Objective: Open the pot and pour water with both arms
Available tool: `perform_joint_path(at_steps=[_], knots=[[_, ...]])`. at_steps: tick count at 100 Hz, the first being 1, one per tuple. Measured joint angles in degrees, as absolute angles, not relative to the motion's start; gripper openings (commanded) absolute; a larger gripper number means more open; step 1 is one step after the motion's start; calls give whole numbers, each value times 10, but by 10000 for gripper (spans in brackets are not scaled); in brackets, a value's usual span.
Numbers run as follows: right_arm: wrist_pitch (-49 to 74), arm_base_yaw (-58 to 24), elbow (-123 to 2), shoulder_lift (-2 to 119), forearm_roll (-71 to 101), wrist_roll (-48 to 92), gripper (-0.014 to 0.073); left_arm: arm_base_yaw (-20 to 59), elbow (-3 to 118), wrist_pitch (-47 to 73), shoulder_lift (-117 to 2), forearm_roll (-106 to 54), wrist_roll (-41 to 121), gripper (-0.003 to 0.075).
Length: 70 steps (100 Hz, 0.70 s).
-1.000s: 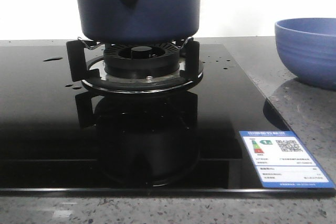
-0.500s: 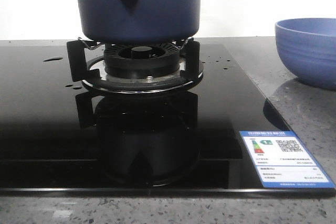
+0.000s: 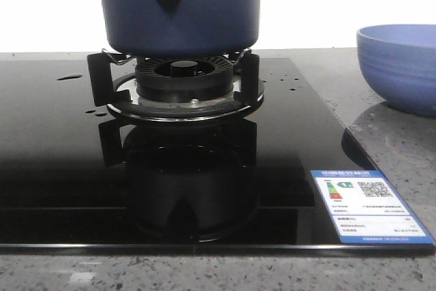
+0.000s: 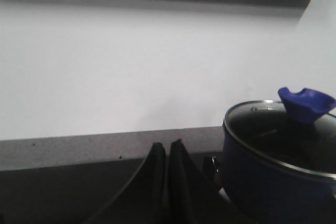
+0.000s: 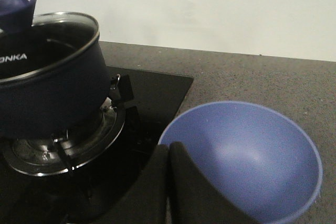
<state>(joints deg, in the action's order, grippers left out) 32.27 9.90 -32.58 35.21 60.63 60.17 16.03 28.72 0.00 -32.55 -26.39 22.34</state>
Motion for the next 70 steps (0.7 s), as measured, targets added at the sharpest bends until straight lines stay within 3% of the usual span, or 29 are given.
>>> perform_joint_path(at_steps=[30,70], knots=[[297,99,-180,184,615,612,-58,160,142,-36,-175,-307,223,-19],[288,99,-171,173,619,614,-58,160,137,-40,-162,-311,223,-19]])
